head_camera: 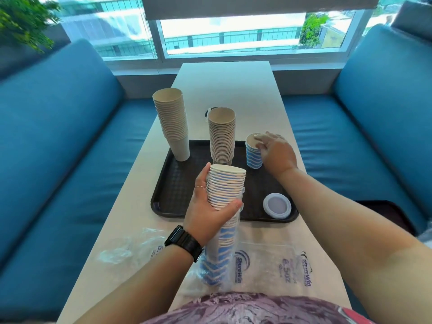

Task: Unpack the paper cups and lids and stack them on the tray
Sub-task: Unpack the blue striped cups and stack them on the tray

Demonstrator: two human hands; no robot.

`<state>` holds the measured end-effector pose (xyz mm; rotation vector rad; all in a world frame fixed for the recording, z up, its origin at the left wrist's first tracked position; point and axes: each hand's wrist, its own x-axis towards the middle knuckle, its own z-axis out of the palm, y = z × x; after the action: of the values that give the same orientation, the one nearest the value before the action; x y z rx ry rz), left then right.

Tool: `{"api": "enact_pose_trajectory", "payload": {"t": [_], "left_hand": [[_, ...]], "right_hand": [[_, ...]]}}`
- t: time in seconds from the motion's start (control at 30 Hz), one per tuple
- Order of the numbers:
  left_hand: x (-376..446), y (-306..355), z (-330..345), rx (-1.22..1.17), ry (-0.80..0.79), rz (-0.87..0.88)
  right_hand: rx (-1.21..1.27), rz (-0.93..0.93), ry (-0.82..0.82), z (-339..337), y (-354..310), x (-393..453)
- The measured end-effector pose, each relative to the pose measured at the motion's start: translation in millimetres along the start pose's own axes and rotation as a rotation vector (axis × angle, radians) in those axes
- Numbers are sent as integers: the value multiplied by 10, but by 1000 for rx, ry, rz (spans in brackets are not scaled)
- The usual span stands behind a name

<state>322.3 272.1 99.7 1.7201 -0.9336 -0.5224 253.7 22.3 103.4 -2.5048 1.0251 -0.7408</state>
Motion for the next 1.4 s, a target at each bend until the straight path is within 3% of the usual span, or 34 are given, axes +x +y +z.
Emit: {"api": "enact_pose_trajectory", "payload": {"t": [0.1, 0.27, 0.37, 0.47, 0.77, 1.03, 1.4], "left_hand": [[-13, 10, -15, 1, 13, -1], [-26, 31, -27, 27, 5, 9], [-44, 40, -62, 30, -22, 24], [-52, 62, -82, 28, -37, 52], [-190, 57, -136, 59, -111, 102], [-350, -59, -41, 147, 52, 201], [-334, -27, -67, 204, 60, 186]], "right_hand": [[329, 63, 11, -205, -292, -208], [721, 63, -270, -557, -738, -698], [758, 3, -461, -616, -854, -872], [632, 26, -535, -600, -918, -944], [590, 19, -403, -652, -1044, -1070], [591, -22, -391, -658, -1103, -1111], [576, -47, -328, -777, -1106, -1041]]}}
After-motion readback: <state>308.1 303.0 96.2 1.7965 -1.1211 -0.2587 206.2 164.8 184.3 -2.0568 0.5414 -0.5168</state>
